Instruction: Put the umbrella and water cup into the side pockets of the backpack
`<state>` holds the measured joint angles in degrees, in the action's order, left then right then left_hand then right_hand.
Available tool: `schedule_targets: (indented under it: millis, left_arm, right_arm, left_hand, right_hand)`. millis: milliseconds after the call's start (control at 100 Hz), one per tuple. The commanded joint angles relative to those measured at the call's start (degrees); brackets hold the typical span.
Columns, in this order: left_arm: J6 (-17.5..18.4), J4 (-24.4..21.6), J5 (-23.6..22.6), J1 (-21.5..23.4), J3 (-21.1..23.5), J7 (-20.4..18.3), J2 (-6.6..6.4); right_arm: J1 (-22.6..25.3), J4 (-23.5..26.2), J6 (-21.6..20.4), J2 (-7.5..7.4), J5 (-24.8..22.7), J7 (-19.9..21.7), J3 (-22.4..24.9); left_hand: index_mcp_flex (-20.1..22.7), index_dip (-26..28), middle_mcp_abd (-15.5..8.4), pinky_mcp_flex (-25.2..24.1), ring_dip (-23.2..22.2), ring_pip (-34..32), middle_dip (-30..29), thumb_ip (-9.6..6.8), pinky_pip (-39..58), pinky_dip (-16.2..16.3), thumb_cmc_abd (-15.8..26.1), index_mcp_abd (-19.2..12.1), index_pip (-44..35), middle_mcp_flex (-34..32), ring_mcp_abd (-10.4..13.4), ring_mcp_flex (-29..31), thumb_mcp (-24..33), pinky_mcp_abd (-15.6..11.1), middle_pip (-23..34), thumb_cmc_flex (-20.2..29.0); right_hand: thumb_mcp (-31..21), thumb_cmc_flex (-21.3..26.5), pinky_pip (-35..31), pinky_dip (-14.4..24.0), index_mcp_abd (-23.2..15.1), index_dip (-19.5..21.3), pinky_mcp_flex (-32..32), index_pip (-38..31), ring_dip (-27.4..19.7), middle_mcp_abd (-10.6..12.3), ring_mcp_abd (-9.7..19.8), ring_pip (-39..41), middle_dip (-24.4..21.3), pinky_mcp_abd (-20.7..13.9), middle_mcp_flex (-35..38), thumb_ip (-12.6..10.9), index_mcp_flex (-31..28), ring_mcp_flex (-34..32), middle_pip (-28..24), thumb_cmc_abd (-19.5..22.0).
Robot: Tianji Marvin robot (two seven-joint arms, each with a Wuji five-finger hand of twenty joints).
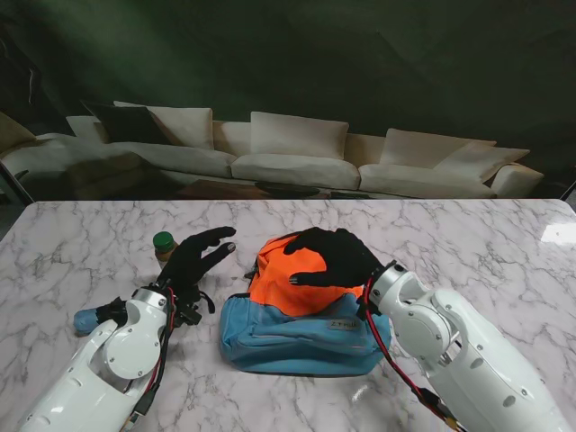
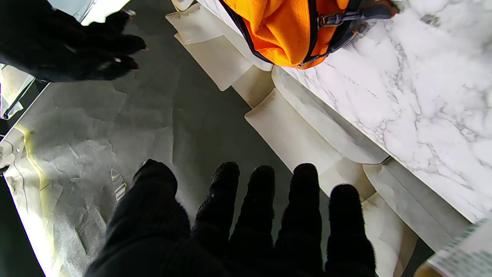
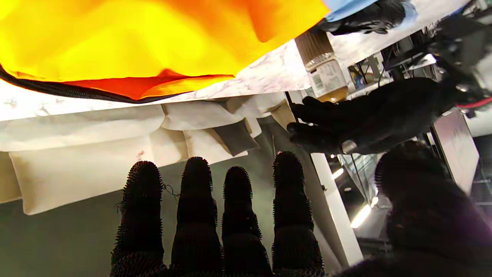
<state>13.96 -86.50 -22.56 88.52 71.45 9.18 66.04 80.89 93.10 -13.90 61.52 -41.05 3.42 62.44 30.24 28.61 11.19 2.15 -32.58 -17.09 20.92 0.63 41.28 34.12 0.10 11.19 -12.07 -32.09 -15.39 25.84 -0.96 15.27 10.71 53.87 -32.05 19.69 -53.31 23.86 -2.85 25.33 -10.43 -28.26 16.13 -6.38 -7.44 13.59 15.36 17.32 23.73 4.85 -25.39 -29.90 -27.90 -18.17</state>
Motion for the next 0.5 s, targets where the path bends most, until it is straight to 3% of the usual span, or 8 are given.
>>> schedule_targets:
  millis: [0, 240, 490]
  left_arm:
    - [0.1, 0.2, 0.1, -0.1, -0.2, -0.9, 0.12]
    - [0.1, 0.1, 0.0, 0.0, -0.1, -0.6, 0.16]
    - [0.1, 0.1, 0.2, 0.0, -0.2, -0.8, 0.15]
  right_arm:
    - [-2.9, -1.9, 1.5, 0.58, 2.1, 0.8, -0.9]
    - [-13.0, -11.2, 9.9, 0.87, 0.3, 2.7, -8.3]
    - [-19.8, -20.4, 18.4, 2.09, -0.3, 0.1, -14.5]
  left_hand:
    - [0.0, -0.2, -0.7, -0.7, -0.6, -0.8, 0.5, -0.4, 0.8, 0.5, 3.0, -0.4, -0.1, -0.3, 0.6, 1.3, -0.5, 0.9, 0.9, 0.1]
    - [0.0, -0.2, -0.6, -0.7, -0.6, -0.7, 0.5, -0.4, 0.8, 0.5, 2.9, -0.3, -0.1, -0.2, 0.6, 1.2, -0.5, 0.9, 0.8, 0.1]
    - [0.0, -0.2, -0.7, -0.7, -0.6, -0.7, 0.5, -0.4, 0.8, 0.5, 2.9, -0.4, -0.1, -0.2, 0.6, 1.2, -0.5, 0.9, 0.8, 0.1]
  right_hand:
    - [1.2, 0.3, 0.2, -0.7, -0.8, 1.3, 0.1, 0.7, -1.3, 0.8, 0.0, -1.1, 0.1, 0.5, 0.1, -1.3, 1.2, -1.1, 0.5, 1.6]
    - [3.3, -4.9, 2.7, -1.8, 4.7, -1.5, 2.7, 7.7, -2.3, 0.3, -0.3, -3.1, -1.0, 0.7, -3.8, -0.6, 10.8, 1.8, 3.1, 0.5]
    - [4.1, -5.8, 3.7, -1.8, 4.7, -1.2, 3.8, 8.5, -2.3, -0.1, -0.4, -3.4, -0.6, 0.6, -5.9, -0.5, 10.4, 3.2, 2.5, 0.4]
